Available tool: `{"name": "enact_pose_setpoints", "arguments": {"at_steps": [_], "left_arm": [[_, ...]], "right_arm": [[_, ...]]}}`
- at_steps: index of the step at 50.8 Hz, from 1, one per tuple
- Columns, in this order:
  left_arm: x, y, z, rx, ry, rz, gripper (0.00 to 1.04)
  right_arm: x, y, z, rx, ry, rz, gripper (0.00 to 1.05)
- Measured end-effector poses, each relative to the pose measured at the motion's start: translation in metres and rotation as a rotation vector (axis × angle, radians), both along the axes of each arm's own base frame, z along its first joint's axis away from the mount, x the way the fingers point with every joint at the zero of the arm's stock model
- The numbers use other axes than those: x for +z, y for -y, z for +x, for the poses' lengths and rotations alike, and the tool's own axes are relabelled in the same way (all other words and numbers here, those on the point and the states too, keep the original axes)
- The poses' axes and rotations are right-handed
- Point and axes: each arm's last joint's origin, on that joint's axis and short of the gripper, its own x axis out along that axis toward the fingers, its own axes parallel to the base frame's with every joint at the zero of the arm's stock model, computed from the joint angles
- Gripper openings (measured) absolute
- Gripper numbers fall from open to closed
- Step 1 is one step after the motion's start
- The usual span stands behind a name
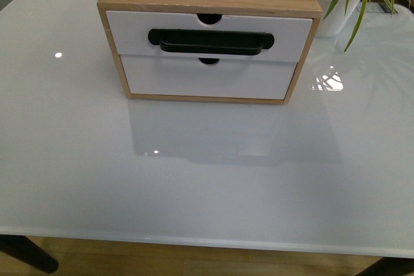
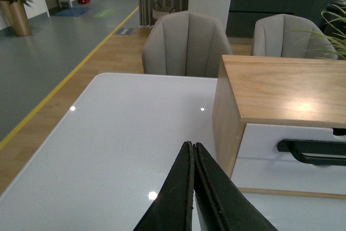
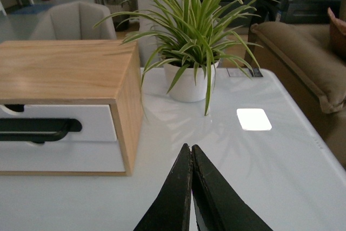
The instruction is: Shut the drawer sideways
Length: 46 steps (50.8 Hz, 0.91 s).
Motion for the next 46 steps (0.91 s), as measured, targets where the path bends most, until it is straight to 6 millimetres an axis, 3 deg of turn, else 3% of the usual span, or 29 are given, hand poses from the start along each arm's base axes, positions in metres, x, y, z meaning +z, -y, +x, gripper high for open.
{"name": "enact_pose_setpoints", "arguments": {"at_steps": [13, 24, 46], "left_arm": [[-0.007, 0.011, -0.022, -0.002, -0.002, 0.001, 0.02], [-0.021, 0.011, -0.042, -0.001, -0.010, 0.002, 0.02], [-0.012, 0.011, -0.063, -0.001, 0.021, 0.003, 0.02]], "right_arm": [[-0.013, 0.000, -0.020, 0.001, -0.008, 0.004, 0.02], [-0.009, 0.000, -0.037, 0.002, 0.006, 0.005, 0.02], [-0.001, 0.000, -0.057, 0.002, 0.031, 0.005, 0.02]]}}
